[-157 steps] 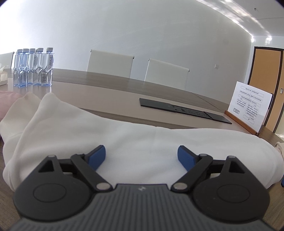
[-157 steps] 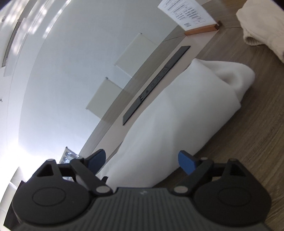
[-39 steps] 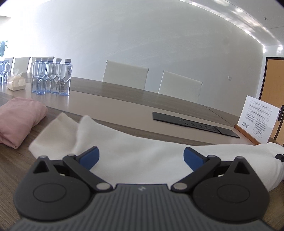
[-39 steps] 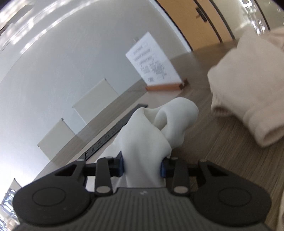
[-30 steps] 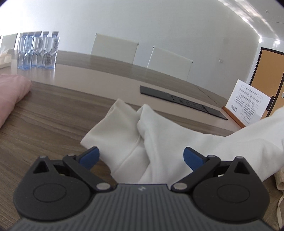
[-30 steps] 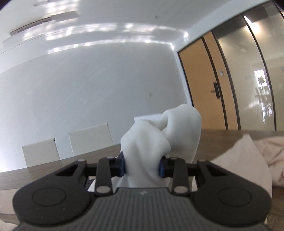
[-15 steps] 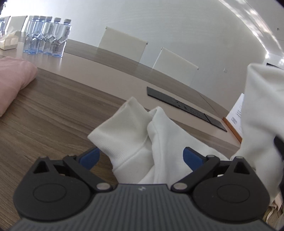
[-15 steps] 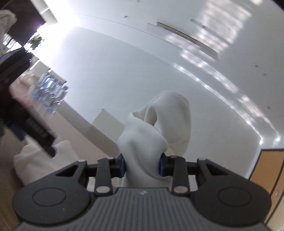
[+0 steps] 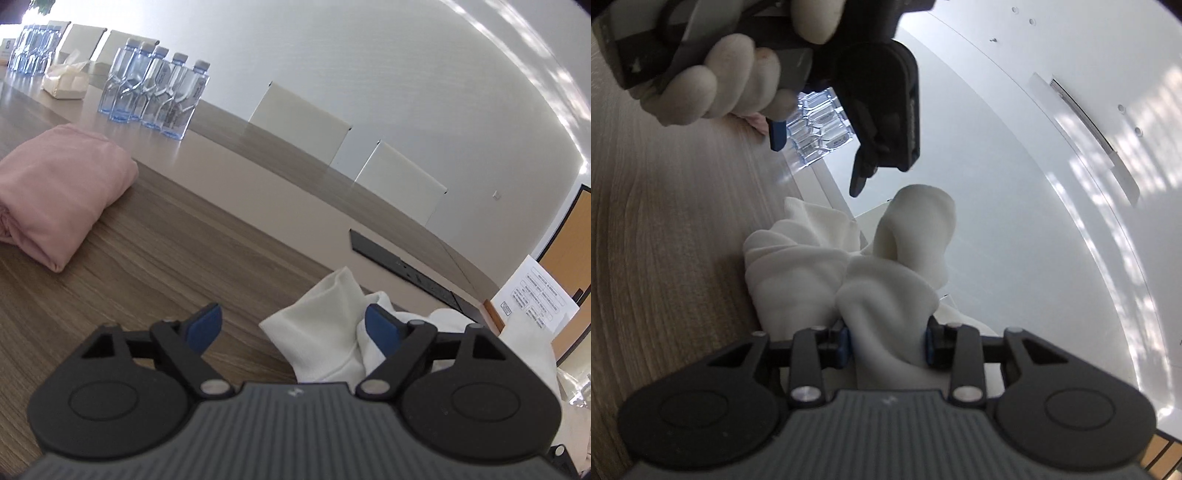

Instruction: Fold clothes

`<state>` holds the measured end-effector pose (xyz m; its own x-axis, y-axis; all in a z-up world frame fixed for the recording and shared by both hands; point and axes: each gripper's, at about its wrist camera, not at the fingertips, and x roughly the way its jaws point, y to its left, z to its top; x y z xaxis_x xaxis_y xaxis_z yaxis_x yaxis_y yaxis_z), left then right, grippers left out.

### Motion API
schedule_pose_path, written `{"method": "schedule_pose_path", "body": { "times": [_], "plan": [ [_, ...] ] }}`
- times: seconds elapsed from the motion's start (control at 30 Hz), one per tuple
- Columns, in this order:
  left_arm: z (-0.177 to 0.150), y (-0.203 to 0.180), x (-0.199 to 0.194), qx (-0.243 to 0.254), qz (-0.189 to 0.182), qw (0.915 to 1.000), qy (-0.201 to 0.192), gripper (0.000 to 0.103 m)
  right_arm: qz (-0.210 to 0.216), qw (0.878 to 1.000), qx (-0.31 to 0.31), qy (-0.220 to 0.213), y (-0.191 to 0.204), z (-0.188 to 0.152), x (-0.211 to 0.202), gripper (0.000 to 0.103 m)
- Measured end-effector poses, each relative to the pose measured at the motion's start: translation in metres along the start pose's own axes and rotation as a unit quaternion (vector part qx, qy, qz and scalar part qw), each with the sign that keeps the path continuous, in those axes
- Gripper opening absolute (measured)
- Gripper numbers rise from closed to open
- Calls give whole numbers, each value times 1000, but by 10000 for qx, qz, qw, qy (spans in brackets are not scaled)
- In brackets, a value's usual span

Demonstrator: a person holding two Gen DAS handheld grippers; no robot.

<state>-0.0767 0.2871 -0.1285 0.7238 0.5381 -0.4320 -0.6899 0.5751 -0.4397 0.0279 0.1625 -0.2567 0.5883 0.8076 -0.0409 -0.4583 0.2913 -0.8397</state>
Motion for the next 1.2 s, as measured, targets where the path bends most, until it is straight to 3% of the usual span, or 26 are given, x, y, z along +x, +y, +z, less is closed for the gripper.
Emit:
{"method": "schedule_pose_path", "body": {
  "times": [0.1, 0.2, 0.3, 0.4, 0.53, 0.57, 0.67, 0.7, 0.77, 0.9, 0.97, 1.07, 1.1, 1.17, 1.2],
  "plan": [
    [-3, -8, 2, 381, -59, 9993, 18, 83, -258, 9967, 763, 28, -36, -4, -7, 42],
    [-8, -16, 11, 777, -375, 9957, 348, 83, -585, 9803, 1882, 161, -97, -17, -15, 40],
    [-16, -23, 20, 978, -470, 9919, 661, 83, -1043, 9448, 3072, 452, -175, -52, -17, 39],
    [-26, -27, 32, 1088, -559, 9865, 1085, 83, -1367, 8932, 4208, 808, -253, -105, -14, 35],
    [-32, -30, 32, 969, -940, 9821, 1314, 83, -1637, 8320, 5155, 1231, -331, -198, -19, 31],
    [-33, -30, 31, 921, -1029, 9815, 1329, 83, -1733, 8224, 5258, 1307, -346, -220, -21, 31],
    [-34, -31, 29, 814, -1208, 9802, 1343, 83, -2308, 8175, 5067, 1474, -378, -252, -25, 30],
    [-34, -31, 29, 806, -1207, 9804, 1329, 83, -2508, 8186, 4949, 1488, -385, -255, -26, 30],
    [-35, -33, 29, 854, -1183, 9806, 1310, 83, -2809, 8362, 4497, 1404, -397, -256, -25, 31],
    [-38, -37, 30, 877, -1152, 9806, 1319, 83, -2773, 9088, 2952, 1000, -348, -210, -16, 31],
    [-39, -37, 29, 913, -1120, 9807, 1318, 83, -2383, 9451, 2124, 704, -297, -187, -13, 31],
    [-40, -37, 30, 967, -1029, 9813, 1309, 83, -1319, 9808, 1212, 771, -208, -162, -3, 31],
    [-41, -37, 30, 981, -1001, 9814, 1310, 83, -836, 9873, 968, 940, -176, -156, 4, 31],
    [-42, -38, 29, 1032, -968, 9813, 1306, 83, 48, 9886, 602, 1378, -125, -158, 24, 35],
    [-42, -39, 29, 1069, -965, 9810, 1300, 83, 208, 9884, 364, 1460, -98, -157, 38, 38]
  ]
}}
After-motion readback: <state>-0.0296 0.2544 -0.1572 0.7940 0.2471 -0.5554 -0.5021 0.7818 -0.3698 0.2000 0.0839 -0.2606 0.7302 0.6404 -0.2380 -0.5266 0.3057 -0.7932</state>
